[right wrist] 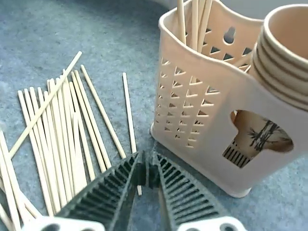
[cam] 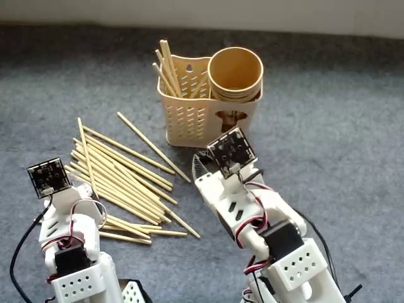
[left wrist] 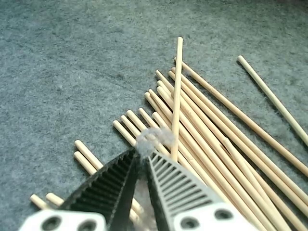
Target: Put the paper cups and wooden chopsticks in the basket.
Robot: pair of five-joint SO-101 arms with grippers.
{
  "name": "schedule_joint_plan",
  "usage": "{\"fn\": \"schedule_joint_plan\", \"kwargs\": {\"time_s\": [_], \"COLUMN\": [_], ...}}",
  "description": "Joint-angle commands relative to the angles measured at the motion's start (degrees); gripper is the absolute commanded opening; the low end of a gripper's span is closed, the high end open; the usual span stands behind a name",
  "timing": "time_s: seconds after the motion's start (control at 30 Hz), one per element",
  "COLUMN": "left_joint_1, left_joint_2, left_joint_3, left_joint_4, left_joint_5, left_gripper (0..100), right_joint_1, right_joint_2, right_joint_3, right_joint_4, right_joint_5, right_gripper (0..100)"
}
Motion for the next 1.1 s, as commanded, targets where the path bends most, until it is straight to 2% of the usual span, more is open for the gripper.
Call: {"fn": "schedule_joint_plan", "kwargs": {"time_s": [0.0, 0.2, 0.43, 0.6, 0.73, 1.07], "left_joint_1": [1.27, 1.27, 1.19, 1.19, 1.19, 1.19], "left_joint_2": [-0.31, -0.31, -0.31, -0.31, -0.31, -0.31], "left_joint_3": [1.19, 1.19, 1.19, 1.19, 1.19, 1.19], "left_joint_4": [0.26, 0.26, 0.35, 0.35, 0.35, 0.35], "left_joint_5": [0.09, 0.09, 0.09, 0.09, 0.09, 0.09], "left_gripper": [1, 1, 1, 1, 1, 1], "right_joint_1": [-1.19, -6.99, -10.95, -15.08, -17.63, -18.59], "right_joint_2": [-1.89, 5.85, 21.23, 27.03, 31.16, 45.32], "right_joint_3": [2.95, 4.0, -4.0, -4.18, -4.09, -4.62], "right_joint_4": [0.13, 4.88, 8.75, 8.48, 3.91, -1.1], "right_joint_5": [-0.26, -0.26, -0.26, -0.26, -0.26, -0.26], "right_gripper": [2.8, 12.0, 12.3, 12.3, 12.3, 12.3]}}
